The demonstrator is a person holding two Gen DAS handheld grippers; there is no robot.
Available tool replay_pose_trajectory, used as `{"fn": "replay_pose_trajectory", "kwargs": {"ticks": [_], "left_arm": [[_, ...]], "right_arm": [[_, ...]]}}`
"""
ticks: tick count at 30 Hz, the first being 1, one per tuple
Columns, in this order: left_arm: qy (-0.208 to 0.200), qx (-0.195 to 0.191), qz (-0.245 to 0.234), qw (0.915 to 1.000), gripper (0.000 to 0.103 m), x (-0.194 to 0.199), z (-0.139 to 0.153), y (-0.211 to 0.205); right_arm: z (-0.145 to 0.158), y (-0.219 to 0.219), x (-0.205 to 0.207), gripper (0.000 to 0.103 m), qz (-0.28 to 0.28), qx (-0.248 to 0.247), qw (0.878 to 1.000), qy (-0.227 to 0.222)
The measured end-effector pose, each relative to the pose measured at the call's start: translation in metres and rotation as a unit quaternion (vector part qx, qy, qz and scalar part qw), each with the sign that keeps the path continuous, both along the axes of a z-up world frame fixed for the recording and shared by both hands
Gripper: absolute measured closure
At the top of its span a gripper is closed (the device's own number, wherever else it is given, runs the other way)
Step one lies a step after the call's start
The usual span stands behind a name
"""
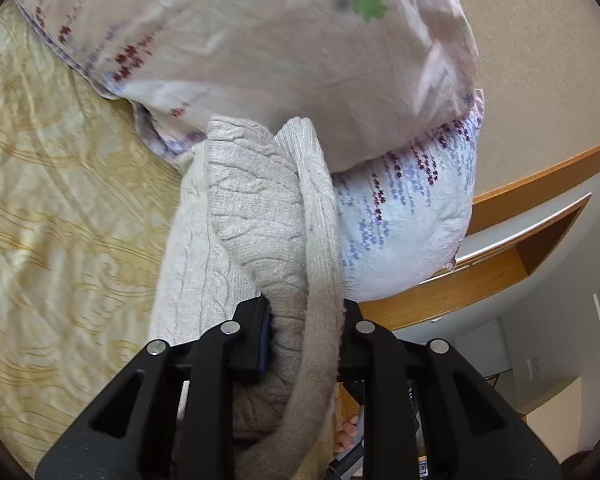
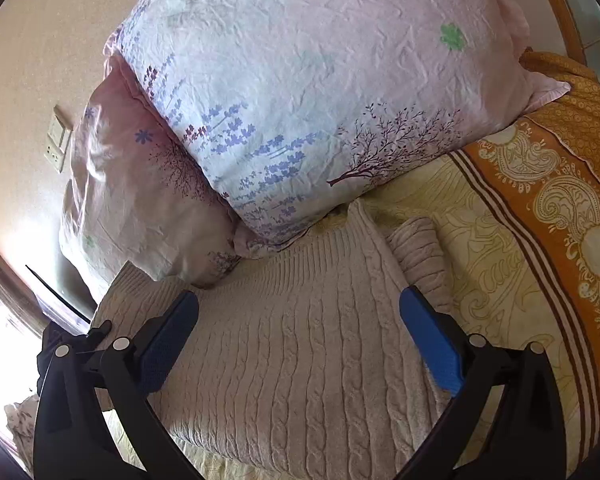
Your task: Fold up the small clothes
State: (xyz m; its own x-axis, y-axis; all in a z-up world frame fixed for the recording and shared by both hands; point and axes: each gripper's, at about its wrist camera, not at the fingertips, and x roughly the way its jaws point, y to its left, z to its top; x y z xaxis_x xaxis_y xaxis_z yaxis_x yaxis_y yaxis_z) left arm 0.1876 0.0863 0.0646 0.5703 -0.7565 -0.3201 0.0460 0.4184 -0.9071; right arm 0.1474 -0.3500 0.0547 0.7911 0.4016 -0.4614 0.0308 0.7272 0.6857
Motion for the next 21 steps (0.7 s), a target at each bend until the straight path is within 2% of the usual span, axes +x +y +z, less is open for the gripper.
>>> {"fn": "replay_pose_trajectory", "kwargs": {"ticks": [4,9,11,14,18,20,21], "left_arm": [[0.002,-0.048,-0.018,0.9987,0.083,0.011,-0.003,-0.044],[0.004,-0.083,-0.058,0.9948,0.084,0.027,-0.009,-0.112],[0.004,-0.085,-0.081,0.9931,0.084,0.034,-0.013,-0.145],[0.022,-0.064,-0.117,0.9908,0.084,0.04,-0.026,-0.192],[0.046,0.02,-0.147,0.9878,0.082,0.039,-0.042,-0.236],[0.028,0.048,-0.15,0.9872,0.078,0.036,-0.035,-0.243],[0.024,0.054,-0.155,0.9861,0.068,0.036,-0.031,-0.245]], "right_arm": [[0.004,-0.013,-0.005,0.001,-0.012,0.007,1.0,-0.011],[0.003,-0.033,-0.006,0.001,-0.043,-0.009,0.999,-0.013],[-0.001,-0.046,-0.006,0.001,-0.056,0.007,0.998,-0.009],[-0.005,-0.059,-0.007,0.001,-0.071,0.025,0.997,-0.006],[-0.008,-0.069,-0.008,0.001,-0.078,0.032,0.996,-0.003],[-0.011,-0.07,-0.007,0.001,-0.073,0.038,0.997,0.002],[-0.011,-0.069,-0.005,0.001,-0.068,0.043,0.997,0.004]]}}
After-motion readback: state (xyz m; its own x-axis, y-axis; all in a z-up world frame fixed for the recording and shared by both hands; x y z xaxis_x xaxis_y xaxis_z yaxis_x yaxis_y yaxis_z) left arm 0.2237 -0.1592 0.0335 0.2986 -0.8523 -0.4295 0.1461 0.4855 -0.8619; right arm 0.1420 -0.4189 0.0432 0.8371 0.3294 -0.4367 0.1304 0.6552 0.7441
